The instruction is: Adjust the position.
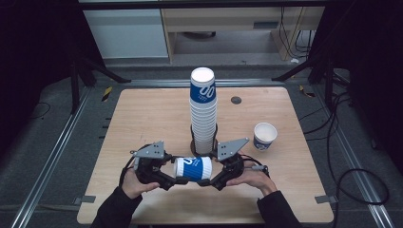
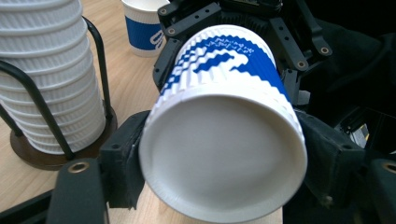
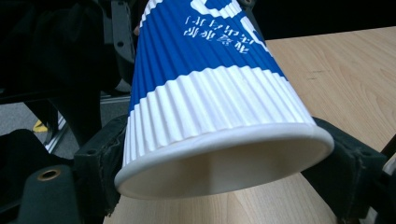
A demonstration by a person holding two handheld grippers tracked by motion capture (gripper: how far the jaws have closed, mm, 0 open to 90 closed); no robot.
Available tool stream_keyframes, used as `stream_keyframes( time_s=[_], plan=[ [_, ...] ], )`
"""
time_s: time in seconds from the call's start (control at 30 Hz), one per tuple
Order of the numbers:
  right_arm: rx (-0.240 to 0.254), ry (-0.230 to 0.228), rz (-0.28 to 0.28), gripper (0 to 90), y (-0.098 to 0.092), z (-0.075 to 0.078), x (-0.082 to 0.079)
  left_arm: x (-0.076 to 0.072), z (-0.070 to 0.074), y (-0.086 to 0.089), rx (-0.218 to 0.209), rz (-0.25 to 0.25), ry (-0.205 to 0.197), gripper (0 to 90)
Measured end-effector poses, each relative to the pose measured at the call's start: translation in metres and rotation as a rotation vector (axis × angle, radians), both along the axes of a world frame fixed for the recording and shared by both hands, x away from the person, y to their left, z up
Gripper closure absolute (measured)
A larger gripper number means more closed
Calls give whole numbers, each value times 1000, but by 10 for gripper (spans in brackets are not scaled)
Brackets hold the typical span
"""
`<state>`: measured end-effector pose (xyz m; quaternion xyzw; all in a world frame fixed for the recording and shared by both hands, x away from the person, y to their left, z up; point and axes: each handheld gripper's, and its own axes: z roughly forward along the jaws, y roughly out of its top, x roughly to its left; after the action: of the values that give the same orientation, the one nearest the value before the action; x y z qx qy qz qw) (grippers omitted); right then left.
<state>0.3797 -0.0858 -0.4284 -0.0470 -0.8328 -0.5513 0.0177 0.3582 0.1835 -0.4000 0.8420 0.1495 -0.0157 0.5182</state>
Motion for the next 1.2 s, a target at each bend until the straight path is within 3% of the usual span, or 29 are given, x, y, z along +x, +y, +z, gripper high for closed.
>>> stream_keyframes(
  time_s=[0.23,0.43,0.53,0.6,0.83,1.03,1.2],
  plan=[
    [-31,-15,-11,166,-6,3,1,1,5,8,42,7,-12,183],
    [-105,-49,-39,164,-7,2,1,3,0,6,125,-3,-8,162],
    [-143,-53,-32,163,-3,-2,1,3,-2,3,160,-8,-7,161],
    [-170,-60,-24,162,1,-5,0,2,-7,-3,215,-11,-12,160],
    [-234,-70,12,162,14,-13,-4,1,-14,-12,291,-46,-8,165],
    [-242,-79,31,161,17,-13,-6,1,-17,-14,300,-71,4,257],
    [-238,-77,34,156,17,-13,-6,1,-17,-13,295,-78,3,264]
  ],
)
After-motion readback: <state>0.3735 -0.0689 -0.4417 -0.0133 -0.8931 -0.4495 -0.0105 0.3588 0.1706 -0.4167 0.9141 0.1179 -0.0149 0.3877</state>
